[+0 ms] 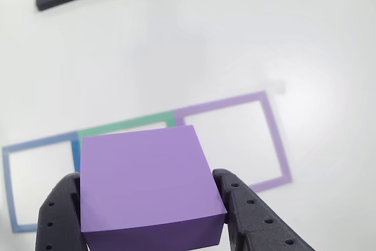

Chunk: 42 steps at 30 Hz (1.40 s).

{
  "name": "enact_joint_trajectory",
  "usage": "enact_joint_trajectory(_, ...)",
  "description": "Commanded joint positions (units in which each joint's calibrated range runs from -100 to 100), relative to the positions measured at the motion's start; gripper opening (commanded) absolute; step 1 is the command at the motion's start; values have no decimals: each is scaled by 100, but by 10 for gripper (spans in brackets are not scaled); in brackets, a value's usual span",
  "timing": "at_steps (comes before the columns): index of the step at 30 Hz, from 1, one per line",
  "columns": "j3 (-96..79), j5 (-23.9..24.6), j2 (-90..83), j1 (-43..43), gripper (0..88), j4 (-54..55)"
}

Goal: Tower of hanoi

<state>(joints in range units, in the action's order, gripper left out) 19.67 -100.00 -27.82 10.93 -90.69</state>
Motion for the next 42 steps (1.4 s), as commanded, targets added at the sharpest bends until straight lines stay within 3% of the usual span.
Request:
enact_joint_trajectory(1, 246, 0, -295, -456, 89, -49)
enact_joint_trajectory(11, -9, 0, -632, -1486, 89, -89)
enact_joint_trajectory(23, -2226, 0, -1729, -2385, 98, 744)
enact_joint_trajectory(30, -4280, 0, -1906, -2606, 96, 2655)
enact_joint_trajectory(42, -7660, 0, -680, -2652, 105, 7988)
